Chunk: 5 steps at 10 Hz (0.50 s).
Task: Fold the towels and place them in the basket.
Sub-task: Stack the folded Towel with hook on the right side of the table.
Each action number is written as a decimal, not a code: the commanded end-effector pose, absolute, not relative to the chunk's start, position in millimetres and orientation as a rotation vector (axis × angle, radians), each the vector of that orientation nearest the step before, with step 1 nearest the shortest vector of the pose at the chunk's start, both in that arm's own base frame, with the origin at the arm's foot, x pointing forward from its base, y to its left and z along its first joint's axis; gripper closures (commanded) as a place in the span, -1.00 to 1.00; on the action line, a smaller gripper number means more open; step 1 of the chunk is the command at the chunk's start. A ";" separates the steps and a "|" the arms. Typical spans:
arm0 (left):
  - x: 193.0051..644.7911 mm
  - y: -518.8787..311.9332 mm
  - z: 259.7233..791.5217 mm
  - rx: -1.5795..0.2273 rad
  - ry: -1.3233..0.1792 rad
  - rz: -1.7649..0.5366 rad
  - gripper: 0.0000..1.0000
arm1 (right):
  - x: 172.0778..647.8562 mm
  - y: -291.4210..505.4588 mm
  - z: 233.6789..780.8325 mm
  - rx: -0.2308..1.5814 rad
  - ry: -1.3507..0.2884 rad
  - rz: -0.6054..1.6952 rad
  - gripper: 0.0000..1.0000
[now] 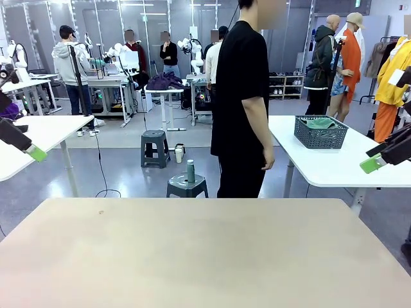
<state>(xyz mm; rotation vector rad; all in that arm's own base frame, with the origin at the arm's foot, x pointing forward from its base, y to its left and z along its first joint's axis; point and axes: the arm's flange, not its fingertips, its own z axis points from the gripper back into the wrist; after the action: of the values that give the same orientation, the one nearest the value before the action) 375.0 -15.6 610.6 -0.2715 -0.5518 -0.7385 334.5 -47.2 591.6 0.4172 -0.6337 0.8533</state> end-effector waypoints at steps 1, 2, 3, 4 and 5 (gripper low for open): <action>376.8 -16.8 614.3 -0.276 -0.544 -0.734 -1.00 | 336.3 -45.3 592.5 0.420 -0.634 0.857 -1.00; 376.8 -16.8 614.3 -0.276 -0.544 -0.734 -1.00 | 336.3 -45.3 592.5 0.420 -0.634 0.857 -1.00; 376.8 -16.8 614.3 -0.276 -0.544 -0.734 -1.00 | 336.3 -45.3 592.5 0.420 -0.634 0.857 -1.00; 376.8 -16.8 614.3 -0.276 -0.544 -0.734 -1.00 | 336.3 -45.3 592.5 0.420 -0.634 0.857 -1.00; 376.8 -16.8 614.3 -0.276 -0.544 -0.734 -1.00 | 336.3 -45.3 592.5 0.420 -0.634 0.857 -1.00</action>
<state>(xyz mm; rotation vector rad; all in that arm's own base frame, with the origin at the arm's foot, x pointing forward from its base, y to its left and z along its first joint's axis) 375.0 -15.6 610.6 -0.2715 -0.5518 -0.7385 334.5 -47.2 591.6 0.4172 -0.6337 0.8533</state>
